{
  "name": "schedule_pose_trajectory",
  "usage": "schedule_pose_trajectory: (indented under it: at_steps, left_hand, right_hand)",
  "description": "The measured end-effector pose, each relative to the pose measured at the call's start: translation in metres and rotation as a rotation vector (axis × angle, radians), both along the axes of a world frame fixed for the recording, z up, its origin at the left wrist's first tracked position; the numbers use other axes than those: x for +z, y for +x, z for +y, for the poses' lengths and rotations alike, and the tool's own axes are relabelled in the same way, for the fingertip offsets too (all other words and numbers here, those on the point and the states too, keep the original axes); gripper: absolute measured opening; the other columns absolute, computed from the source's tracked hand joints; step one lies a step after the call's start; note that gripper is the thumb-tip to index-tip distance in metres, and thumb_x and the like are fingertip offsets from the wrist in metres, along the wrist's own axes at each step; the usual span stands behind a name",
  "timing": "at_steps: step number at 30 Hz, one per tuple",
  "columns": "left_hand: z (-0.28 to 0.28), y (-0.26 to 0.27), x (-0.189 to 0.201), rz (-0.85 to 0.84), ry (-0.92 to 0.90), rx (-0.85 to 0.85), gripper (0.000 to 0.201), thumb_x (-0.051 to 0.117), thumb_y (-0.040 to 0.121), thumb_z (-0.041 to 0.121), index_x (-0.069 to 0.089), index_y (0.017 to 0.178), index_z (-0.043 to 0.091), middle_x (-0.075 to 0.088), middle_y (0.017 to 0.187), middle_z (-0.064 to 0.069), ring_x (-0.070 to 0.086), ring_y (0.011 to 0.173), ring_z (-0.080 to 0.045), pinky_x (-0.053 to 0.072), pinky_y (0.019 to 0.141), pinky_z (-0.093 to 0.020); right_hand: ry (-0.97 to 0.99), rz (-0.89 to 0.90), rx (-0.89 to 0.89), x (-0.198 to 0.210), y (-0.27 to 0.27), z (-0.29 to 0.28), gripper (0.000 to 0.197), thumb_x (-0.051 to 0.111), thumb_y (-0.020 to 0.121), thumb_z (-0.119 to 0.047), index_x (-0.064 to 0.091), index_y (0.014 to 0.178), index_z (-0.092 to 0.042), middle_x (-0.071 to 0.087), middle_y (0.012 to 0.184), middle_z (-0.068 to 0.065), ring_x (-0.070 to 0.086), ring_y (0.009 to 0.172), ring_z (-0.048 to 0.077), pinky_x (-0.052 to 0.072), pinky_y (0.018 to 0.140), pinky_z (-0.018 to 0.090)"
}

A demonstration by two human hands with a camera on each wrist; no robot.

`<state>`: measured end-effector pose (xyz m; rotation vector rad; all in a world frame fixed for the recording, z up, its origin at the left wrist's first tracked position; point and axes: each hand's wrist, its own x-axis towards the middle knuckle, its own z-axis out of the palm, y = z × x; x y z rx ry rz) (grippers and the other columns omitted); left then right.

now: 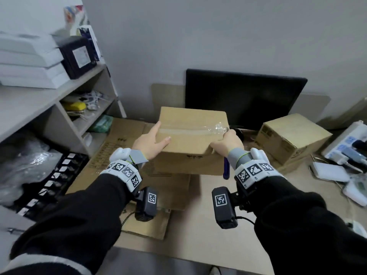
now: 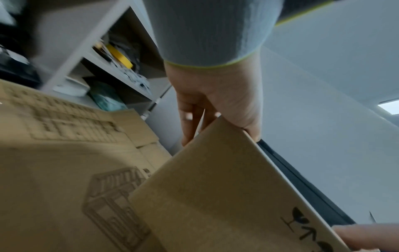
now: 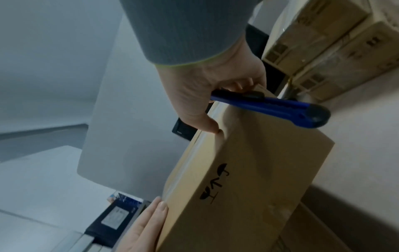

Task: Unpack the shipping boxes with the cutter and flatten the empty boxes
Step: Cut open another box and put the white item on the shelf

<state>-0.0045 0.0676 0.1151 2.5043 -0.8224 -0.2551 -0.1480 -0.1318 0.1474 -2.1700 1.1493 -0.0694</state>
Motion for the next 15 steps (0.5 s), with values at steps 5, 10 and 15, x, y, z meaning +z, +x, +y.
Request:
schedule_pose_trajectory:
  at_steps: [5,10,15]
  left_hand:
    - [0.071,0.015,-0.02,0.045,0.065,0.063,0.079,0.048,0.092,0.056,0.009,0.153,0.028,0.063,0.118,-0.015,0.064,0.083,-0.027,0.052,0.068,-0.043]
    - [0.132,0.021,-0.046,0.183,0.135,0.197,0.08,0.056,0.089,0.053,0.014,0.151,0.025,0.053,0.134,-0.008,0.063,0.092,-0.027,0.054,0.072,-0.037]
    - [0.137,0.022,-0.06,0.116,0.335,0.284,0.081,0.063,0.075,0.05,0.032,0.142,0.018,0.029,0.15,-0.01,0.025,0.138,-0.03,0.025,0.111,-0.039]
  right_hand:
    - [0.084,0.007,0.106,-0.027,0.018,0.045,0.04,0.053,0.088,-0.016,0.039,0.123,-0.002,0.053,0.103,0.011,0.051,0.09,0.027,0.042,0.074,0.032]
    - [0.164,0.036,0.232,-0.054,0.039,0.081,0.04,0.048,0.09,-0.015,0.038,0.127,-0.001,0.054,0.116,0.016,0.054,0.096,0.031,0.045,0.078,0.035]
    - [0.286,0.006,0.215,-0.073,0.048,0.091,0.032,0.045,0.092,-0.015,0.04,0.121,-0.004,0.053,0.104,0.012,0.061,0.091,0.032,0.058,0.074,0.047]
